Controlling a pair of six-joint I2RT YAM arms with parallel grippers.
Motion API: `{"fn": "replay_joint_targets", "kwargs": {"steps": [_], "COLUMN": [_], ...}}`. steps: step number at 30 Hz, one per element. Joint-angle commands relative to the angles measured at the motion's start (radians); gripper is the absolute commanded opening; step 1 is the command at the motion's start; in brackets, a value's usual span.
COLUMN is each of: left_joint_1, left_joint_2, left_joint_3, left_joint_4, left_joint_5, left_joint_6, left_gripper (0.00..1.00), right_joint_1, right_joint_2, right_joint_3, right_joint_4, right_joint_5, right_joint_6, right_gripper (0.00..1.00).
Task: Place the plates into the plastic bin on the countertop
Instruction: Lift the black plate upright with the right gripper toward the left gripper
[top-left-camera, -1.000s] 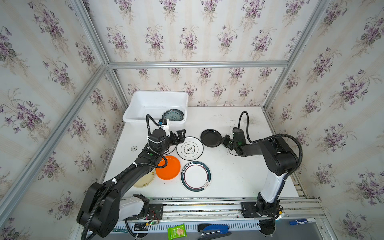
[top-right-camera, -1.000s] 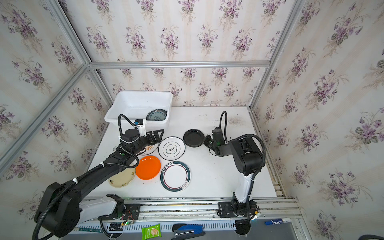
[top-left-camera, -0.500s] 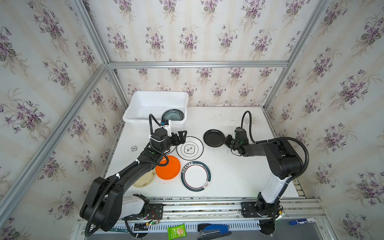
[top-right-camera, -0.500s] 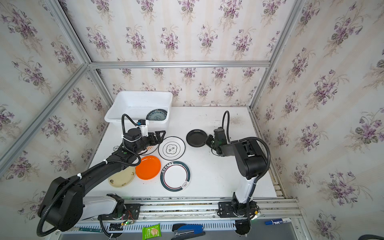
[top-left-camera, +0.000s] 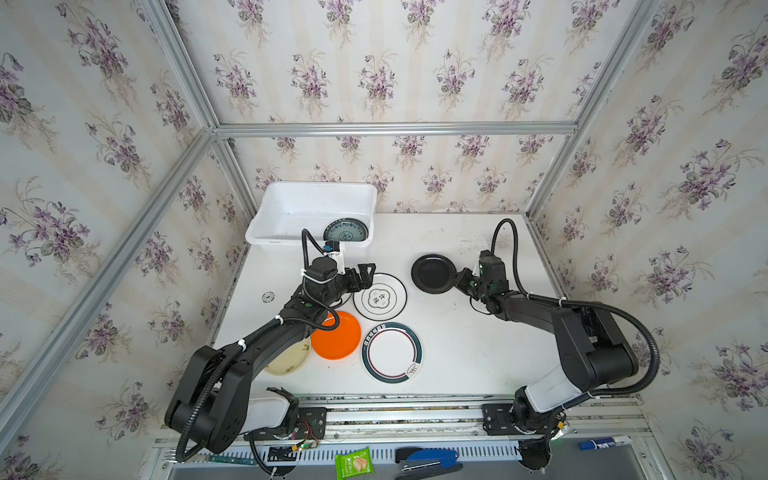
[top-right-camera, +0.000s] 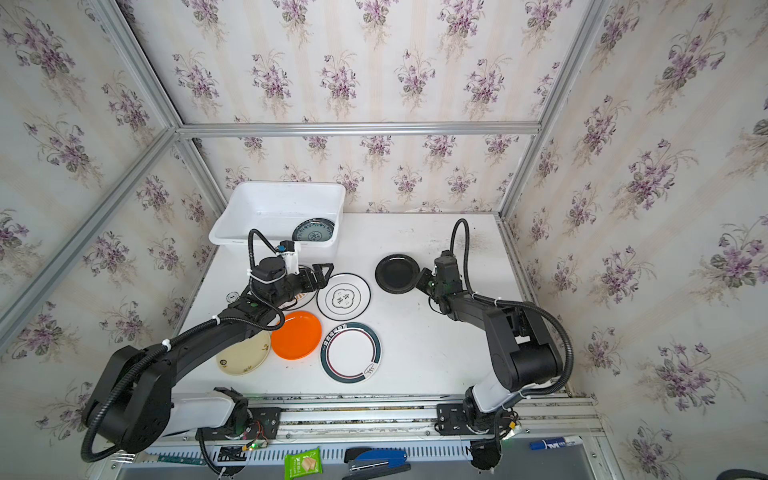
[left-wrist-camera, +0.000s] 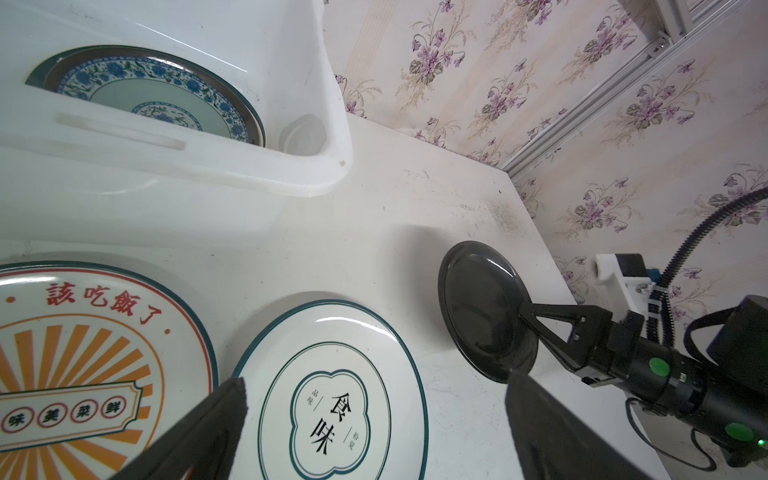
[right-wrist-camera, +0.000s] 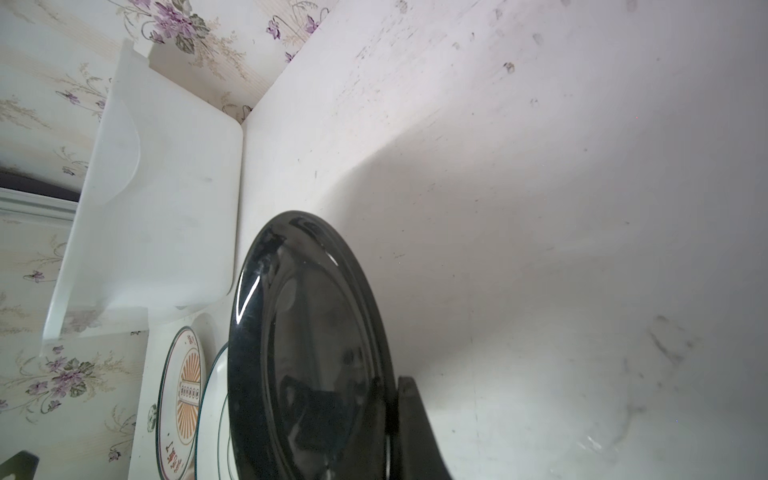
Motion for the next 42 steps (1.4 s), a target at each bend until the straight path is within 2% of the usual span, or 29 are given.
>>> {"fn": "replay_joint_targets", "kwargs": {"steps": [1,10,18,21,23,26,42], "left_joint_1": [-0.002,-0.03,-0.052,-0.063,-0.07,-0.081,-0.144], "left_joint_2": [0.02,0.077,0.116,0.133,0.148,0.175,0.297], "left_joint_3": [0.017,0.053,0.079,0.09,0.1,0.113,0.139], "left_joint_4": [0.05,0.06,0.091,0.101,0.109,0.126,0.26], "left_joint_5": [0.036,0.068,0.138,0.152,0.171,0.195,0.288], "left_joint_6": [-0.006,-0.012,-0.001,0.002,0.005,-0.004,-0.094], "left_gripper": [0.99,0.99,0.99,0.97,0.92,0.89,0.83], "right_joint_1": [0.001,0.001,0.001,0.001,0.001,0.003,0.014], "right_joint_2": [-0.066,-0.205,-0.31,-0.339,-0.354,-0.364,-0.321], "right_joint_3": [-0.006,-0.017,-0.042,-0.043,-0.046,-0.05,-0.048], "right_joint_4": [-0.015,-0.087,-0.096,-0.113,-0.112,-0.103,-0.055], "right_joint_5": [-0.003,0.019,-0.014,-0.021,-0.036,-0.062,-0.119], "right_joint_6": [-0.019,-0.091,-0.094,-0.097,-0.09,-0.086,-0.066], "right_gripper": [0.0,0.0,0.0,0.0,0.0,0.0,0.0]}}
